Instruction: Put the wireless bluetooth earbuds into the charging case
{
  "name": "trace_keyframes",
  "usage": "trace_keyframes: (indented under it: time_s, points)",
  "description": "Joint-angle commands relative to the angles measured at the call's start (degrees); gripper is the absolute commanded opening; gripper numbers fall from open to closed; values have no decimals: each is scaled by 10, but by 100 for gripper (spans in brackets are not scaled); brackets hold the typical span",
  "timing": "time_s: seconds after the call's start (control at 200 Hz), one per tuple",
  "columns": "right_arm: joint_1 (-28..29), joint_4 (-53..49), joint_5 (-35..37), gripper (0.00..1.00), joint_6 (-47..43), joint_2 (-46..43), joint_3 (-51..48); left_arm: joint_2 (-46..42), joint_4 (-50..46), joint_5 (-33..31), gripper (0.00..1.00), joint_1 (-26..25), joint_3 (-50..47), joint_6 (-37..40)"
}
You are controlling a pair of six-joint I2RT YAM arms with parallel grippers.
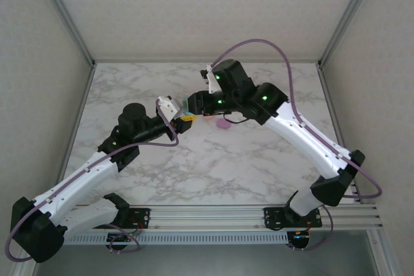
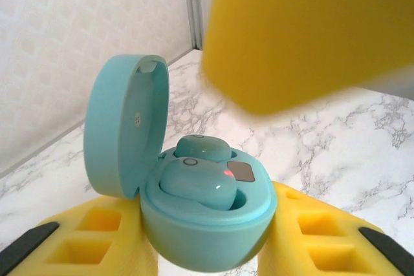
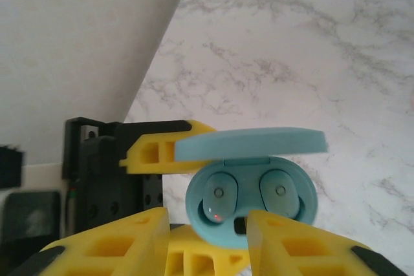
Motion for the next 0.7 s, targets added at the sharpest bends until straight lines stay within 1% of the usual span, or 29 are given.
trace_keyframes:
  time_s: [0.0, 0.05, 0.12, 0.22, 0.425, 0.496, 0.596, 0.696]
  points:
    - [-12, -3, 53, 40, -5, -42, -2, -15, 23, 9, 29, -6, 15, -7]
    - [-27, 1, 64, 41, 9, -43, -4, -16, 23, 16, 29, -6, 15, -4]
    - [-49, 8, 55, 44, 23, -32, 1, -17, 14, 29, 29, -8, 21, 3]
    - [-73, 2, 14, 46, 24, 4, 32, -24, -6, 42, 29, -12, 29, 15]
    - [-74, -36, -69, 49, -6, 93, 120, -29, -11, 40, 29, -17, 39, 13]
    - [-74, -52, -99, 49, -15, 108, 136, -26, 1, 17, 29, -18, 39, -4]
    - [-74, -46, -111, 49, -19, 87, 99, -23, 30, -9, 29, -17, 34, -31]
    - [-74, -13, -114, 51, -6, 41, 35, -15, 51, -9, 29, -16, 32, -53]
